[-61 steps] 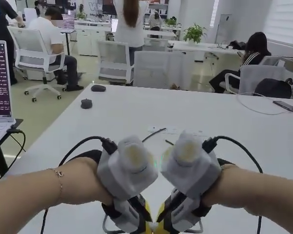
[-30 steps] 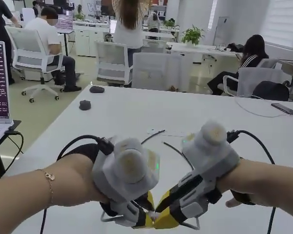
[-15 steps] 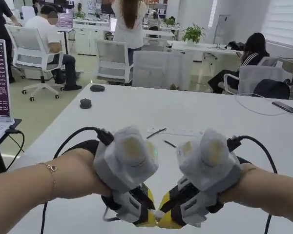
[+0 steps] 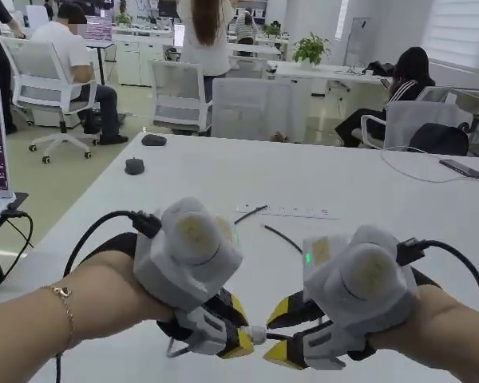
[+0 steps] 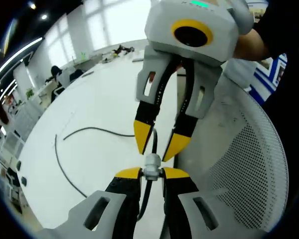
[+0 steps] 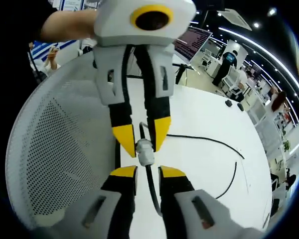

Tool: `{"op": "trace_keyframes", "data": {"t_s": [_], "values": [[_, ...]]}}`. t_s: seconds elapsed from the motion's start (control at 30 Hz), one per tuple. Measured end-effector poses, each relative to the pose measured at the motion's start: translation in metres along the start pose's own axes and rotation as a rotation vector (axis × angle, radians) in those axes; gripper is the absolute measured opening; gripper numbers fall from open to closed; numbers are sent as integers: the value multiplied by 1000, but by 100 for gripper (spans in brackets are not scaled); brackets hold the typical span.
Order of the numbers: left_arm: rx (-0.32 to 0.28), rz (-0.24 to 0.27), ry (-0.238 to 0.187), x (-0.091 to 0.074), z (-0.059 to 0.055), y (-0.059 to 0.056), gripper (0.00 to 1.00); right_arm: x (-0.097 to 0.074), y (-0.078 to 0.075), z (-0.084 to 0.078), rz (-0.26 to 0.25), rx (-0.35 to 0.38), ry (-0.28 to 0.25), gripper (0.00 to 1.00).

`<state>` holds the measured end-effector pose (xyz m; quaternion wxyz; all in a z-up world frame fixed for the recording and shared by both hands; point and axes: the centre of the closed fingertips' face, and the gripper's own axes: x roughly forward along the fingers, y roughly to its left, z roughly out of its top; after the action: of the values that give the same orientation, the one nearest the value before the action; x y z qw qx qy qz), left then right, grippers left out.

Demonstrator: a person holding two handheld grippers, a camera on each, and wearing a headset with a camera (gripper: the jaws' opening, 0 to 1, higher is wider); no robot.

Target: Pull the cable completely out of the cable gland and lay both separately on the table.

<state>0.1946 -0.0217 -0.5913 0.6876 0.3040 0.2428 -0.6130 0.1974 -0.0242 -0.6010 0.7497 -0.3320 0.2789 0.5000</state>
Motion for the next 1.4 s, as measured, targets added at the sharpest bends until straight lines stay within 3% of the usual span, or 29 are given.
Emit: {"op": "trace_keyframes", "data": {"t_s": [0.03,0.1,0.2,0.33,0.43,0.63,0.73,0.8,0.9,1.0,1.07,1.1,1.23,1.4], "values": [[-7,20,6,0,-1,1,17,0,3,-4,7,1,18,4],[4,21,23,1,-7,-3,16,1,5,-4,-8,-5,0,4],[32,44,83,0,-22,1,16,1,7,-18,-22,-17,30,3],[17,42,108,-3,-34,2,16,-2,5,-38,-28,37,43,3],[18,46,137,-6,-44,4,16,-8,-3,-66,-67,42,116,3],[2,45,145,-6,-47,4,16,-14,-18,-105,-118,137,184,4],[-9,40,134,-5,-42,1,16,-15,-16,-116,-107,197,242,10],[0,45,138,-5,-40,1,16,-13,-14,-107,-103,159,238,19],[-2,46,137,-3,-38,0,16,-9,-5,-84,-70,117,224,24],[7,32,144,2,-36,-7,16,1,16,-44,12,88,135,32],[33,20,153,6,-35,-13,16,7,24,-21,35,98,70,32],[34,18,152,7,-34,-15,16,9,26,-15,35,99,62,28],[32,13,140,9,-30,-17,16,15,28,-11,21,92,61,5],[2,4,124,11,-30,-14,16,10,25,-18,-10,138,52,4]]}}
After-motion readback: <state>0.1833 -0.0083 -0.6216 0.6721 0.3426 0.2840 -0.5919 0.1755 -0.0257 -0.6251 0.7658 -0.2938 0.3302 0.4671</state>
